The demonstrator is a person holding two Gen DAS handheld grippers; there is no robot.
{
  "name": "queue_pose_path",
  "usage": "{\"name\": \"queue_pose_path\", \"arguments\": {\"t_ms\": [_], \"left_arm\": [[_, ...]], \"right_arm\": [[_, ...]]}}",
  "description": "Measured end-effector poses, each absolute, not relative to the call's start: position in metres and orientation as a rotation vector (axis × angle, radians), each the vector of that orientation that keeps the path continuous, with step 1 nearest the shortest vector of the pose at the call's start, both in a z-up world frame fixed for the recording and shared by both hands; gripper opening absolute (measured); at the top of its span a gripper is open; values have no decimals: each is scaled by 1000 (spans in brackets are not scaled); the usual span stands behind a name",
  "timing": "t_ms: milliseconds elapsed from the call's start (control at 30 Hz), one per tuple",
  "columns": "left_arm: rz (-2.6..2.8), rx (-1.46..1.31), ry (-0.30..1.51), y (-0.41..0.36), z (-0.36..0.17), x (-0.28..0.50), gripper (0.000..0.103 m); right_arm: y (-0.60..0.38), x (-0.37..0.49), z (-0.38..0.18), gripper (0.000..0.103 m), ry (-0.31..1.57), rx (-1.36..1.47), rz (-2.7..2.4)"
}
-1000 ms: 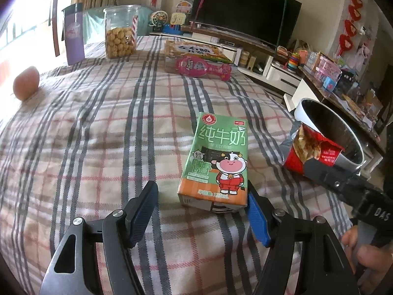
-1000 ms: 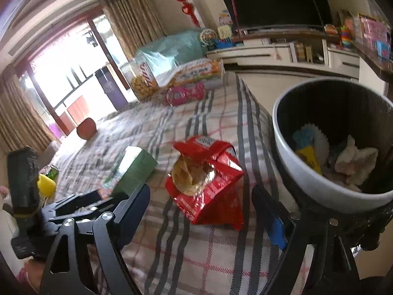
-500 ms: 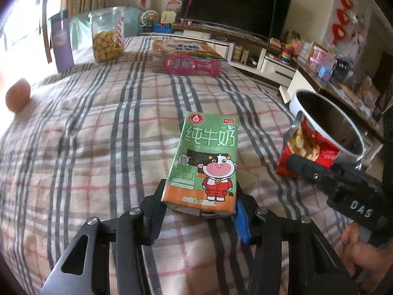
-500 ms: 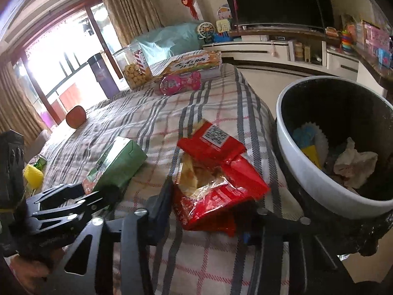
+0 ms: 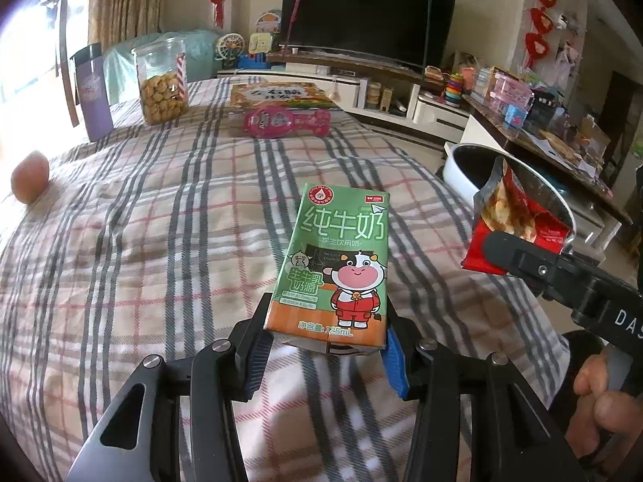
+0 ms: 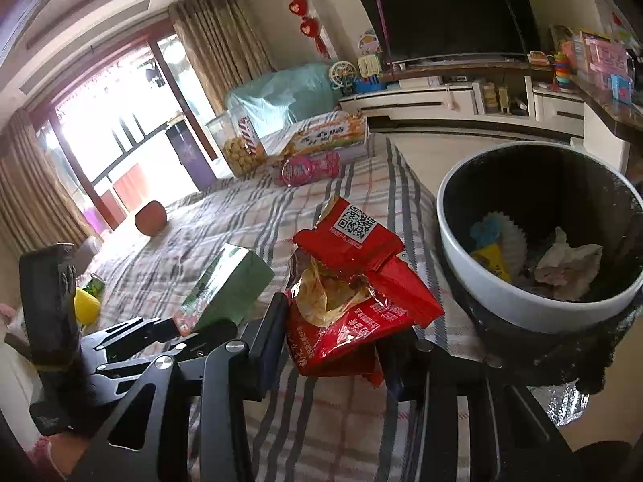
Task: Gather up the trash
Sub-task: 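Carry the green carton and red bag with both tools over the bin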
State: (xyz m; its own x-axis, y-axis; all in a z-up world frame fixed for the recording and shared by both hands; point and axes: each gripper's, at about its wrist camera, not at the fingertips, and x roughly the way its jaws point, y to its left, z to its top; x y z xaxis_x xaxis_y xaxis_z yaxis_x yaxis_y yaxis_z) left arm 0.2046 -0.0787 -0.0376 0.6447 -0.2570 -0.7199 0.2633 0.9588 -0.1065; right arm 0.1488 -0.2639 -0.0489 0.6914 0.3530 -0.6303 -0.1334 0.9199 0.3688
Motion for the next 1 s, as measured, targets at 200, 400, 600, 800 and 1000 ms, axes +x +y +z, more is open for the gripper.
{"name": "queue_pose_path", "arguments": {"t_ms": [200,400,600,800,1000], "left_arm": [[-311,28,803,-86,-29,194,46],[-323,42,796,-94,-25,188,46],[-332,56,798,-100,-23,186,46],[-341,71,797,-106,-22,187,46],[-356,85,798,-116,-21,186,46]], "right_arm": [[-270,141,-44,42,746,319,276],[-281,133,-38,42,726,329,266],[-291,127,-35,42,712,341,258],[-299,124,-33,42,702,354,248],[-305,121,-31,42,696,360,242]]}}
